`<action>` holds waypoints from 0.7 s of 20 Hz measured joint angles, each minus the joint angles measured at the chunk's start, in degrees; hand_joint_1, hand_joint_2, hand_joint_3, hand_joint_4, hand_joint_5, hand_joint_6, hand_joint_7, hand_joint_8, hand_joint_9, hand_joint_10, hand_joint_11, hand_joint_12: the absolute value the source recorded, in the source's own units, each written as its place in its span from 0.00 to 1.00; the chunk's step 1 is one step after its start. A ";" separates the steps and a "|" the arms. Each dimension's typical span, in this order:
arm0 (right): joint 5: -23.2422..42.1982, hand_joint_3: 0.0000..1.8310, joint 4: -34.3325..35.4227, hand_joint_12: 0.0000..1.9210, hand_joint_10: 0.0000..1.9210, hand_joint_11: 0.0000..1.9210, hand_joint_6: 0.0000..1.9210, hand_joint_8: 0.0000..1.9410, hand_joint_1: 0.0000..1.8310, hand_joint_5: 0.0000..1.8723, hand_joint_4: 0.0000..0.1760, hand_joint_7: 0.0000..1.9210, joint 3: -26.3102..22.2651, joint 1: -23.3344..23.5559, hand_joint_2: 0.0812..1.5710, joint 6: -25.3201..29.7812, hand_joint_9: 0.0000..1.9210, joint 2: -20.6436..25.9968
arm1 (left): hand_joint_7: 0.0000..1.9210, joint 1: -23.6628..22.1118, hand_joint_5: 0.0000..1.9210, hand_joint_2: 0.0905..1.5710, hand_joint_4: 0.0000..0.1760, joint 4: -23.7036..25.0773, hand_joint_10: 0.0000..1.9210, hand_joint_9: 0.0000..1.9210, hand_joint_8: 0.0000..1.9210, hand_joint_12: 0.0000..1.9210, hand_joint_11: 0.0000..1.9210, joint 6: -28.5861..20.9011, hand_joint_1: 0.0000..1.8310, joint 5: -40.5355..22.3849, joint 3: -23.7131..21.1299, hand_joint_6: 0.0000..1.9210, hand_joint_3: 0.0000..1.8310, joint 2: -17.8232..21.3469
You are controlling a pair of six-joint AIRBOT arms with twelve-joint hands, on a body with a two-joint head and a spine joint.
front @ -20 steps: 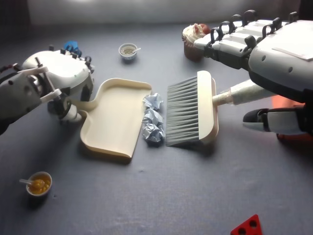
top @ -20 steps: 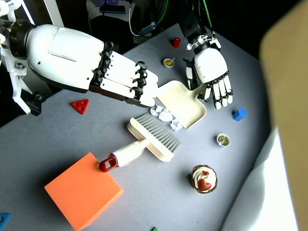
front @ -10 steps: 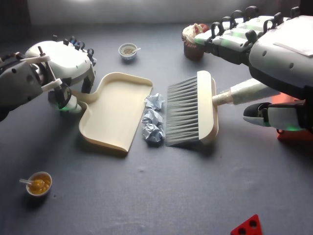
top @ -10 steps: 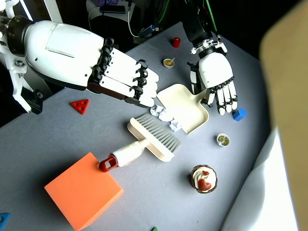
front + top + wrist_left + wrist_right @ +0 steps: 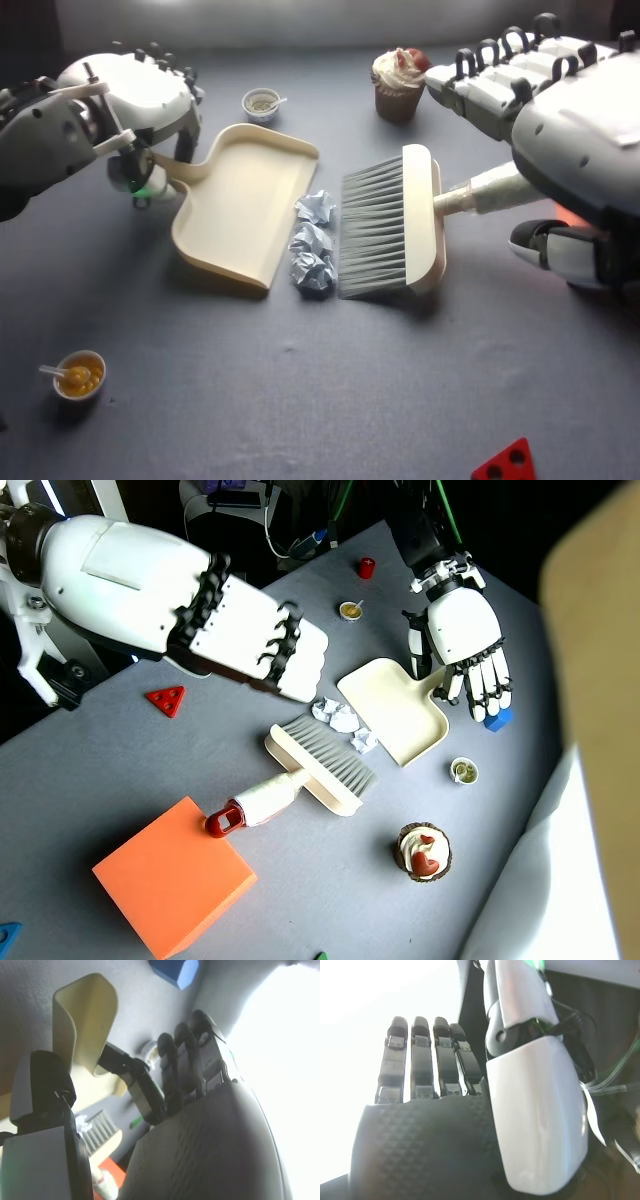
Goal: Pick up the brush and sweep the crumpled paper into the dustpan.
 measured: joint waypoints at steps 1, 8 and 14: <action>-2.43 0.00 0.22 0.00 0.00 0.05 0.00 0.00 0.67 0.06 0.00 0.07 -0.33 -0.94 0.64 -0.81 0.07 -0.76 | 0.16 -0.22 0.54 0.67 0.00 0.02 0.00 0.11 0.00 0.13 0.05 -0.02 0.61 0.11 0.00 0.45 0.00 -0.09; -26.10 0.00 -5.68 0.01 0.00 0.03 0.00 0.00 0.68 0.05 0.00 0.04 3.50 -16.74 0.63 -1.36 0.05 -12.72 | 0.15 -0.59 0.54 0.68 0.00 0.02 0.00 0.10 0.00 0.14 0.03 -0.33 0.61 0.44 -0.07 0.46 0.00 -0.09; -32.61 0.00 -8.35 0.00 0.00 0.02 0.00 0.00 0.68 0.04 0.00 0.02 12.26 -19.34 0.63 -1.33 0.03 -21.35 | 0.16 -0.44 0.55 0.67 0.00 0.00 0.00 0.12 0.00 0.15 0.05 -1.22 0.61 0.52 -0.20 0.45 0.00 -0.07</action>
